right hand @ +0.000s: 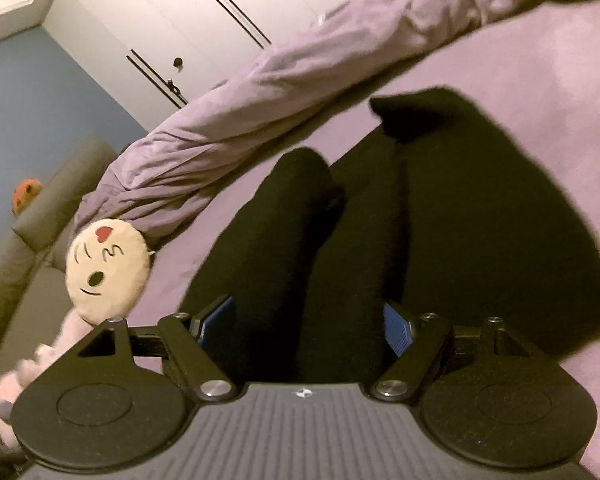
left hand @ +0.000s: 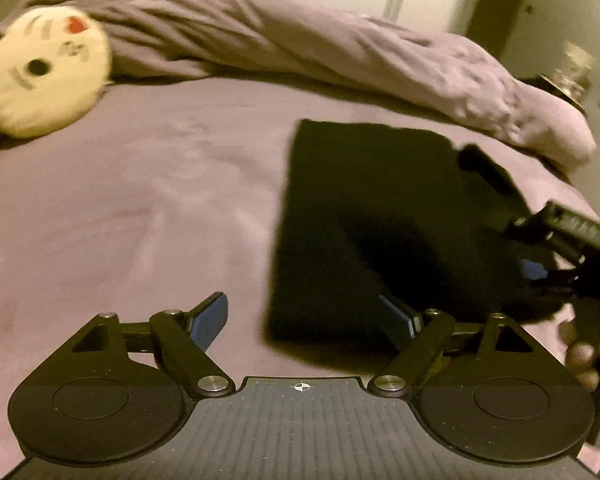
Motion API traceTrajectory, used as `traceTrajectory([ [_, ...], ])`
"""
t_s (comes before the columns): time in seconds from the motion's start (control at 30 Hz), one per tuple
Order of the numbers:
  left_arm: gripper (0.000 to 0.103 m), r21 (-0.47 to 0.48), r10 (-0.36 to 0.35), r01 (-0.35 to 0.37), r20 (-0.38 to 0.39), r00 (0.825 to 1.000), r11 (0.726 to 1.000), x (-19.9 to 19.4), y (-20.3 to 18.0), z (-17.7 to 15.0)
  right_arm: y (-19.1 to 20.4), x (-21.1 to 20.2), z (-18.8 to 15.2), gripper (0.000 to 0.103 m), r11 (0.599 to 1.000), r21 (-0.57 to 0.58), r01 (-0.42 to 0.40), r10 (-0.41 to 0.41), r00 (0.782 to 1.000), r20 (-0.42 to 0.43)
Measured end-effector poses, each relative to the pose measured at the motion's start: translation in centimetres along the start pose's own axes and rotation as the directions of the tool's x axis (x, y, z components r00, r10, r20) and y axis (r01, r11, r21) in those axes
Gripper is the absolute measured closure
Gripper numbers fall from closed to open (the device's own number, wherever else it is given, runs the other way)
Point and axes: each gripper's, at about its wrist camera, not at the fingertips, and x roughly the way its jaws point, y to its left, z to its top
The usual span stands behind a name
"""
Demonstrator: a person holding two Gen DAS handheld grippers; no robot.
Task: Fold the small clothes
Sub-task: 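Grasp the edge of the folded sweater with the right tool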
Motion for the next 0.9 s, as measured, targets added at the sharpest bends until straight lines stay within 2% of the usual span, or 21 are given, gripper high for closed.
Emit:
traceTrajectory([
  [0.07,0.015,-0.034,0.021,-0.021,-0.021,1.000,0.999,0.5,1.3,-0.3,0.7,1.2,0.3,0.023,0.999,0.020,-0.025,0.025,1.000,-0.016],
  [0.17,0.015,-0.075,0.036,-0.041,-0.072,0.997,0.996,1.6,2.4,-0.9,2.2,3.4,1.0,0.025,0.999,-0.027,-0.030,0.029,0.999,-0.029],
  [0.23,0.015,-0.086,0.044,-0.052,-0.086,0.995,0.995,1.8,2.8,-1.3,3.1,4.7,1.4,0.037,0.998,-0.066,-0.017,0.014,0.999,-0.044],
  [0.3,0.015,-0.089,0.060,-0.069,-0.096,0.994,0.994,2.0,3.1,-1.5,3.7,5.9,1.8,0.067,0.993,-0.119,0.016,-0.022,0.998,-0.053],
  [0.43,0.015,-0.100,0.076,-0.087,-0.110,0.991,0.991,2.3,3.5,-1.7,3.5,7.0,2.4,0.064,0.991,-0.124,0.044,-0.055,0.994,-0.090],
  [0.5,0.015,-0.103,0.080,-0.092,-0.115,0.990,0.990,2.3,3.6,-1.8,3.5,7.4,2.5,0.056,0.994,-0.104,0.031,-0.043,0.993,-0.110],
  [0.57,0.015,-0.102,0.082,-0.094,-0.121,0.989,0.990,2.5,3.6,-2.0,3.5,7.5,2.6,0.052,0.996,-0.089,0.028,-0.038,0.993,-0.115],
  [0.67,0.015,-0.104,0.082,-0.095,-0.129,0.988,0.990,2.6,3.4,-2.0,3.4,7.7,3.0,0.037,1.000,-0.031,-0.005,0.002,0.992,-0.124],
  [0.73,0.015,-0.101,0.081,-0.095,-0.133,0.988,0.990,2.8,3.3,-2.0,3.9,7.9,2.9,0.036,0.998,-0.063,0.006,-0.014,0.992,-0.126],
  [0.77,0.014,-0.099,0.082,-0.096,-0.137,0.987,0.990,2.9,3.3,-2.0,4.2,8.0,2.6,0.045,0.994,-0.104,0.023,-0.035,0.992,-0.123],
  [0.8,0.014,-0.098,0.084,-0.098,-0.139,0.987,0.990,2.9,3.2,-2.1,4.8,8.1,2.3,0.068,0.985,-0.165,0.053,-0.072,0.991,-0.112],
  [0.83,0.014,-0.098,0.085,-0.099,-0.141,0.986,0.990,2.9,3.2,-2.2,5.3,8.1,2.1,0.075,0.972,-0.221,0.074,-0.098,0.990,-0.098],
  [0.9,0.014,-0.099,0.083,-0.098,-0.143,0.986,0.990,2.8,3.1,-2.3,6.4,7.3,1.9,0.081,0.952,-0.299,0.071,-0.094,0.994,-0.061],
])
